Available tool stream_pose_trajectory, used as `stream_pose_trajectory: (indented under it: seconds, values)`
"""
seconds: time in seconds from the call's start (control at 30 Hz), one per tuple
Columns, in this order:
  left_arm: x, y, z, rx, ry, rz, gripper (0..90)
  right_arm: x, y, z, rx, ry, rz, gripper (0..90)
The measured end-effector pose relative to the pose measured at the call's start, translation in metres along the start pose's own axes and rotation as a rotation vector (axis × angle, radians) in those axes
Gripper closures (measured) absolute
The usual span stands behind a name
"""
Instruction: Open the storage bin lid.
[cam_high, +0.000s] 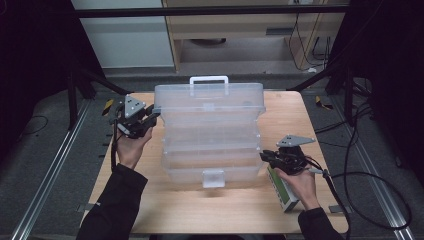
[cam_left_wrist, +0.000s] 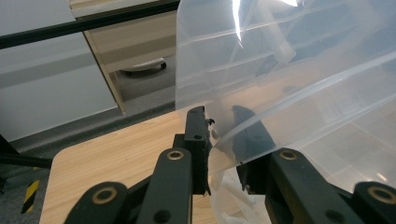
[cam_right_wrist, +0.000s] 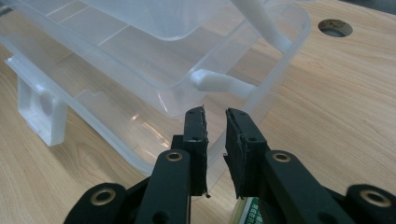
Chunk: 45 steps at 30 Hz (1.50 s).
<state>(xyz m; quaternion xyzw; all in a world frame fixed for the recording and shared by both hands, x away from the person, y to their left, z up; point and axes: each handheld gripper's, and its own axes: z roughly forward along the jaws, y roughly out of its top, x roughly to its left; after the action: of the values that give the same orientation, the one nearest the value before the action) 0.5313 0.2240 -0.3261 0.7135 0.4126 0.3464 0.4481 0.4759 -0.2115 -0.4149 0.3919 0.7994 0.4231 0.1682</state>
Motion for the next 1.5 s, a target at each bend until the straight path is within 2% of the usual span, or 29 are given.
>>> stream_pose_trajectory:
  seconds: [0.37,0.57,0.7,1.5]
  values:
    - [0.005,0.01,0.011,-0.012,0.014,-0.013,76.0,0.0,0.0,0.001,-0.001,-0.002,0.003,77.0]
    - [0.006,0.012,0.015,-0.022,0.024,-0.012,76.0,0.0,0.0,0.002,-0.001,-0.009,0.002,75.3]
    - [0.007,0.013,0.017,-0.031,0.025,-0.025,76.4,0.0,0.0,0.003,-0.002,-0.012,0.005,73.4]
    - [0.015,0.032,0.043,0.009,0.064,-0.037,76.8,-0.001,0.002,0.005,0.017,-0.013,0.016,73.6]
